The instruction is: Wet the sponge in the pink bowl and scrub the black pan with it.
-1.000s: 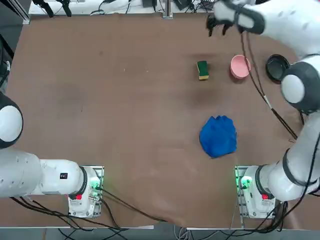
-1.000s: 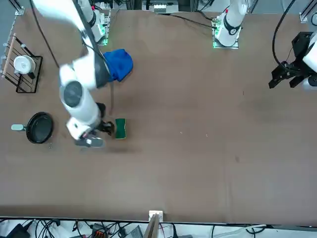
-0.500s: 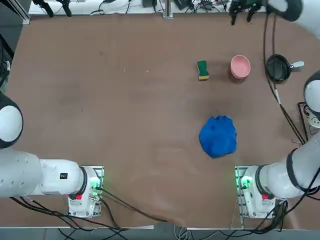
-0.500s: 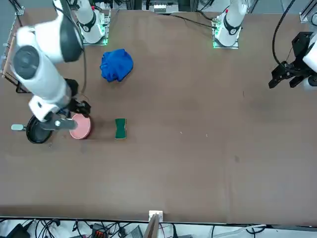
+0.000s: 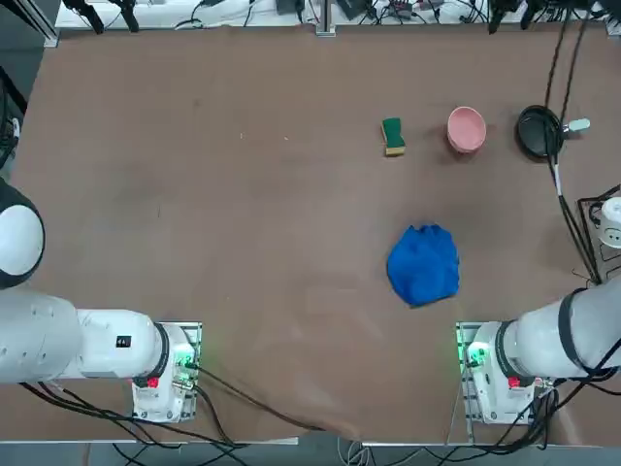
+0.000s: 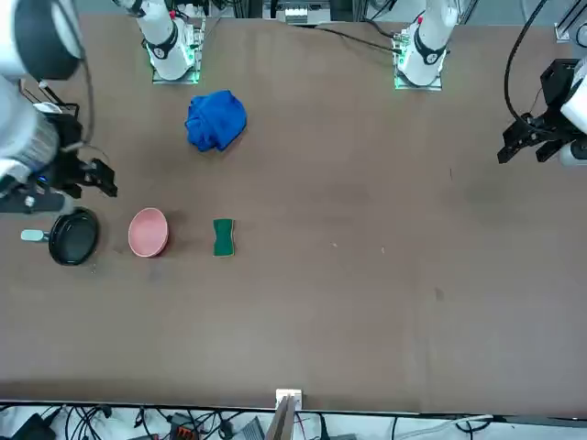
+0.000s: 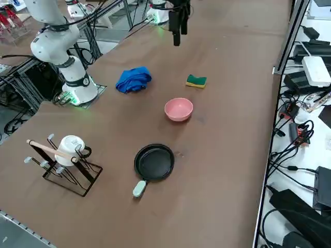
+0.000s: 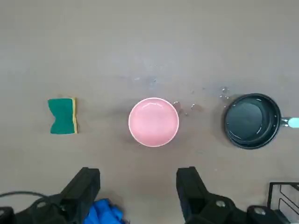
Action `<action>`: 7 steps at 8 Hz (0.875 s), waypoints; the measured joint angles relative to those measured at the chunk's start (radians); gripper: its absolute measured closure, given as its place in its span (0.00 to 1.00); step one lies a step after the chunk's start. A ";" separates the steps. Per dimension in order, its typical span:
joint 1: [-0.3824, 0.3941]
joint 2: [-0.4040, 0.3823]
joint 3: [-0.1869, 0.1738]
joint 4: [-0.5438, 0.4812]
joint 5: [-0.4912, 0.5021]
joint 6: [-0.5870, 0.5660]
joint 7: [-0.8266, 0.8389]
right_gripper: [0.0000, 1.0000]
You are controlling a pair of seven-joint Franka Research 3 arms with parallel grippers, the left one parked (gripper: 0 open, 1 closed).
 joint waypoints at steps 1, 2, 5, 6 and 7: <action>-0.015 -0.024 0.000 -0.006 0.012 -0.001 -0.008 0.00; -0.016 -0.050 0.001 -0.015 0.015 -0.008 -0.008 0.00; -0.016 -0.167 -0.013 -0.133 0.015 -0.015 -0.007 0.00; -0.015 -0.195 -0.022 -0.159 0.016 -0.016 -0.007 0.00; -0.016 -0.213 -0.039 -0.170 0.029 -0.023 -0.007 0.00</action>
